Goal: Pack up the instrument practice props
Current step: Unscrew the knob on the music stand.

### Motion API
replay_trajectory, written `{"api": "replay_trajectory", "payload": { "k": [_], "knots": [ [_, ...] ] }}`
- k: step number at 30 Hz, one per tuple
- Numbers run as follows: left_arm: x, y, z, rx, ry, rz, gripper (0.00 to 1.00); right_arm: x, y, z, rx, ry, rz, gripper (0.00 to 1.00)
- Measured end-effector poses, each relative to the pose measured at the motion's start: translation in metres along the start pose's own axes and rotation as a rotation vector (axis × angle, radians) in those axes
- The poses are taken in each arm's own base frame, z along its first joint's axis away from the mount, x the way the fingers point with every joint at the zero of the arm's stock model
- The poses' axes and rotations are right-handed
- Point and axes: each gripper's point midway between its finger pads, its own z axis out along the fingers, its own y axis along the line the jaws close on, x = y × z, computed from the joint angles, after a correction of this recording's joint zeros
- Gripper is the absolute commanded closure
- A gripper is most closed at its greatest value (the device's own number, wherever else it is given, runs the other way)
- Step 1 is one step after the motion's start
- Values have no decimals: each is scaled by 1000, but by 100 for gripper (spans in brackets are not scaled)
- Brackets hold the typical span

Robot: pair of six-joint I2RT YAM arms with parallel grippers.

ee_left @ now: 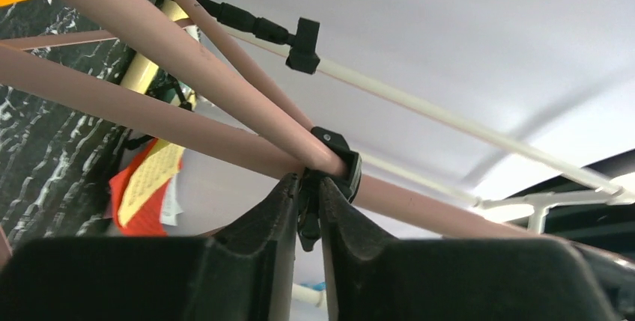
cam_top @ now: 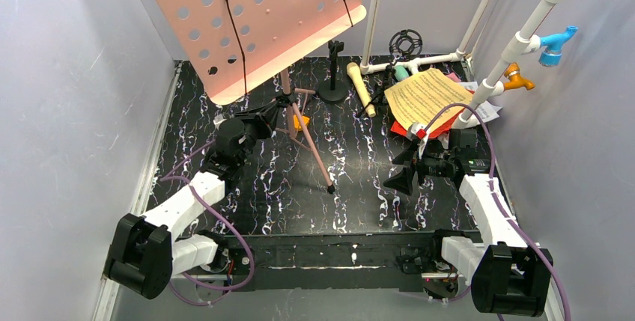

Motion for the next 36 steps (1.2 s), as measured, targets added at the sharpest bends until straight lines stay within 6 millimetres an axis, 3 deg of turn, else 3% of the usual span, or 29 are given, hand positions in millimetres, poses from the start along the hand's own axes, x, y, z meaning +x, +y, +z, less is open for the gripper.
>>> {"api": "replay_trajectory", "payload": {
  "k": [4,8,12,16,20,25,31,36],
  "knots": [
    [-7,0,1,-5,-29,-83,85,0,0,0,0,0,0,0],
    [-8,1,2,-14,-31,-119,63,0,0,0,0,0,0,0],
    [-9,5,-1,-17,-32,-129,56,0,0,0,0,0,0,0],
    [-12,9,-16,-4,-27,-100,49,1,0,0,-1,1,3,0],
    [-15,11,-36,33,-17,-9,32,2,0,0,-1,2,4,0],
    [-22,23,-58,73,-13,319,2,2,0,1,-2,3,4,0],
    [-10,16,-80,202,59,866,3,4,-2,0,2,5,5,0],
    [6,42,-85,269,232,1305,2,4,-4,-1,7,4,1,0]
  ]
}}
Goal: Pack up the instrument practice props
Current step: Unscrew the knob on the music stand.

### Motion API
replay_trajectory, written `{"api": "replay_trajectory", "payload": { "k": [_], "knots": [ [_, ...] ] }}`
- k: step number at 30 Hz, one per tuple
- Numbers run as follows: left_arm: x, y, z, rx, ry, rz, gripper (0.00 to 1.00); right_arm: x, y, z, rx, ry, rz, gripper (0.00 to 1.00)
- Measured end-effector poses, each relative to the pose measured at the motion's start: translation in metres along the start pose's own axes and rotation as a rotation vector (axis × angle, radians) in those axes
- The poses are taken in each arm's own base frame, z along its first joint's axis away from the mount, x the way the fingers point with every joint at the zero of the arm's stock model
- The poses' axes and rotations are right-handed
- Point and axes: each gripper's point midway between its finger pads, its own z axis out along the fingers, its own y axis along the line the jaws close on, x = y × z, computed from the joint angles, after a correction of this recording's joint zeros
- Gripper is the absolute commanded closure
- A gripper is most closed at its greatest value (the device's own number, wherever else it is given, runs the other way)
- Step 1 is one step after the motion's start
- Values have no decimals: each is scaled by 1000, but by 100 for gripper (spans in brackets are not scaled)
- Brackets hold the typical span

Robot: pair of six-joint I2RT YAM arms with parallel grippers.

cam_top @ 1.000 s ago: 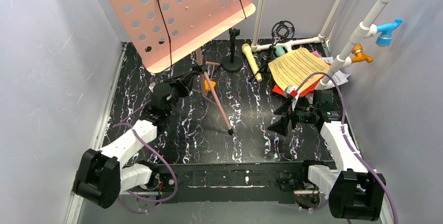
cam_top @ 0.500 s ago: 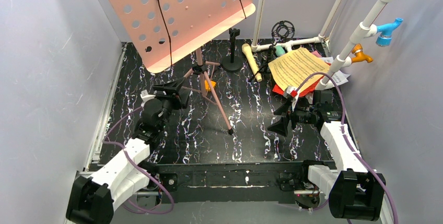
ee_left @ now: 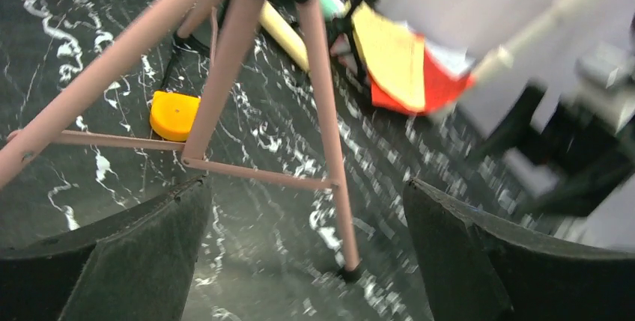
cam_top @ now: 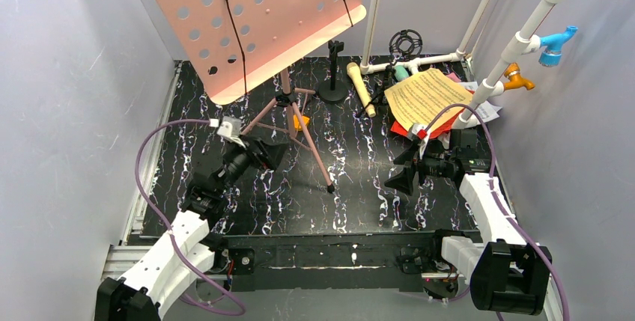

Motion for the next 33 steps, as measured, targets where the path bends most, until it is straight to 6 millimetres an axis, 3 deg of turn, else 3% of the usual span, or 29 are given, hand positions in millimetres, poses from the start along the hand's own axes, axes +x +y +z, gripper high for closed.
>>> {"api": "replay_trajectory", "payload": {
  "k": [4,12,16,23,33],
  "knots": [
    [14,-4,-5,117,69,345,2,0,-1,-1,6,-2,-4,0],
    [-16,-7,-13,173,-53,929,3,-4,0,-4,20,-9,-35,0],
    [-12,-7,-9,191,-49,1119,8,-8,1,-5,26,-16,-59,0],
    [7,0,13,209,37,1274,19,-15,4,-9,40,-32,-111,0],
    [-7,-5,48,171,12,1324,28,-21,9,-12,51,-47,-156,0]
  ]
}}
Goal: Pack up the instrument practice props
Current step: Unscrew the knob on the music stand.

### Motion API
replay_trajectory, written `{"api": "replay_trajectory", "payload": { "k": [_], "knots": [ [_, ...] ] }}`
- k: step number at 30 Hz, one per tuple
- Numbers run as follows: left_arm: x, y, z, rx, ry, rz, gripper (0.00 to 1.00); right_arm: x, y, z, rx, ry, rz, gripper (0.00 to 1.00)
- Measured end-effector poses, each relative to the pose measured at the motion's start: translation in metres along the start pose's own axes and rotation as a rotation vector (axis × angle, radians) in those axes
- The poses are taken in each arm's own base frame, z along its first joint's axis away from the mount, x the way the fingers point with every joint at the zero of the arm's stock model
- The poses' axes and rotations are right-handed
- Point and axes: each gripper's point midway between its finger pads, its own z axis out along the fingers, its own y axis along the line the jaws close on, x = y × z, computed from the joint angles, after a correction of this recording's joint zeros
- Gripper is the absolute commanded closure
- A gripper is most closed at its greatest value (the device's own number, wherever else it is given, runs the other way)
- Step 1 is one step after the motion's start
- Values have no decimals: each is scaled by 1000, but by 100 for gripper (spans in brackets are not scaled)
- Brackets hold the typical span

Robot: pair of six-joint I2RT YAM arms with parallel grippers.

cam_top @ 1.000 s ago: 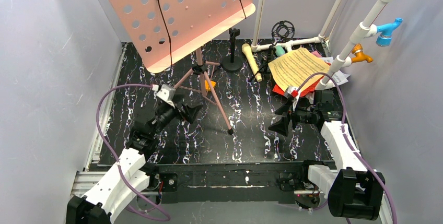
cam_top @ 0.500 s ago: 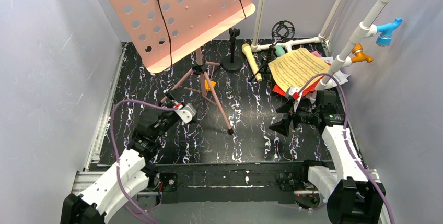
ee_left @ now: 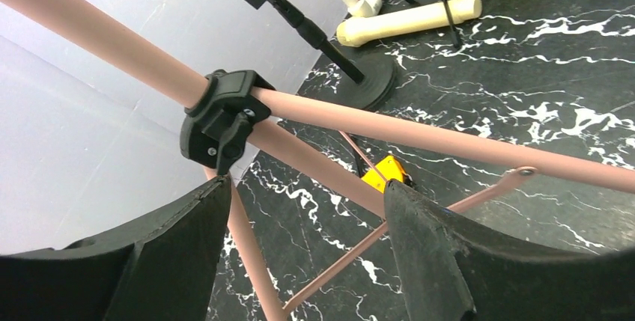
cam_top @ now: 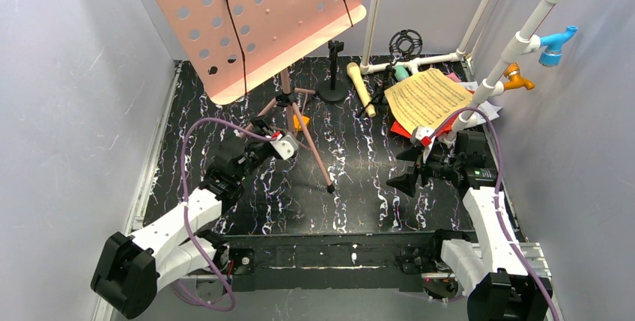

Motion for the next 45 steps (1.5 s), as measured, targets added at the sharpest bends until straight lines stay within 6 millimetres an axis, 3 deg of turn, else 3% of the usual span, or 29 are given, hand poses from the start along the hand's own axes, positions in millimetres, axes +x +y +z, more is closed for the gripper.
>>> {"api": "replay_trajectory", "payload": {
  "k": [9,23,29,40,42,45],
  "knots": [
    [1,15,14,-60,15,-8,42,-3,2,-1,-2,-9,-16,0],
    [5,34,24,-159,37,-49,87,-3,3,-1,-2,-10,-24,0],
    [4,37,22,-195,37,-166,89,-3,2,-1,-2,-10,-28,0],
    [-3,33,8,-278,1,-623,87,-4,3,-2,-1,-12,-36,0],
    [-5,32,7,-286,-9,-701,85,-4,3,-2,-1,-12,-36,0],
    [-6,27,7,-285,-9,-814,68,-4,3,-2,-1,-12,-37,0]
  ]
}}
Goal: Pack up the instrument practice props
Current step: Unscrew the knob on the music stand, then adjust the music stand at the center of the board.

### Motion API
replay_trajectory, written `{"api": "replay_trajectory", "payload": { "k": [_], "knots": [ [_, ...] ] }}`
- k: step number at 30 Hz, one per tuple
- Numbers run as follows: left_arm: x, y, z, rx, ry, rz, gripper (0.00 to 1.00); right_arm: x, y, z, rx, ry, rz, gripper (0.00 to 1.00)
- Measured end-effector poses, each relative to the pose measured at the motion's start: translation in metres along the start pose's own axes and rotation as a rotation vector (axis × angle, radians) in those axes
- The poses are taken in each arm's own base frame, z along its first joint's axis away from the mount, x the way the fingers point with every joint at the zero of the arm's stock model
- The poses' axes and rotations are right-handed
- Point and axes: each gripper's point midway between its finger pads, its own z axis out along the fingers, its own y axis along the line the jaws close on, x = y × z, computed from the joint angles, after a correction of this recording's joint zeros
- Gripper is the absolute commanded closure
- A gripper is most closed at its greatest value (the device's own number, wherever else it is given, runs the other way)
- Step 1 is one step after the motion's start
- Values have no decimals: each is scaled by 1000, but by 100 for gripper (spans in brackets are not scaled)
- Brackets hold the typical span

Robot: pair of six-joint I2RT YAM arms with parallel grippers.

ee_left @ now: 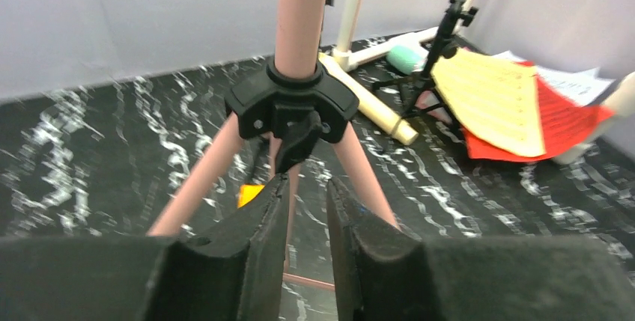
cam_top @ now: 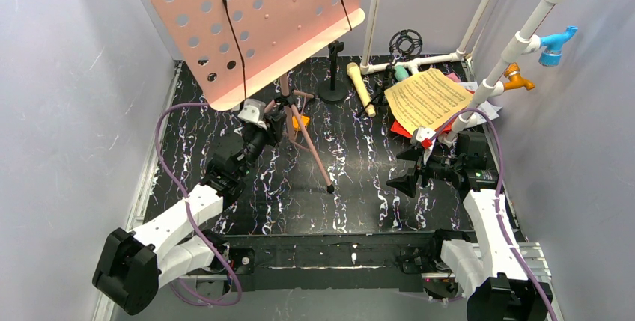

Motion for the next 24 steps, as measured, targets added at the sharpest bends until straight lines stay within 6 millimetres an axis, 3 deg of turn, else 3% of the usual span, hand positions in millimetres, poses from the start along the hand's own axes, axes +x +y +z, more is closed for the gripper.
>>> {"api": "replay_trajectory", "payload": {
  "k": [8,12,18,24],
  "knots": [
    [7,-12,-6,13,44,-228,23,0,0,0,0,0,0,0],
    [1,-9,-25,12,14,-240,3,0,0,0,0,1,0,0],
    [13,17,-55,-57,44,-139,2,1,1,0,-9,2,6,0],
    [38,34,-57,-39,231,87,2,13,2,4,-35,28,62,0]
  ]
}}
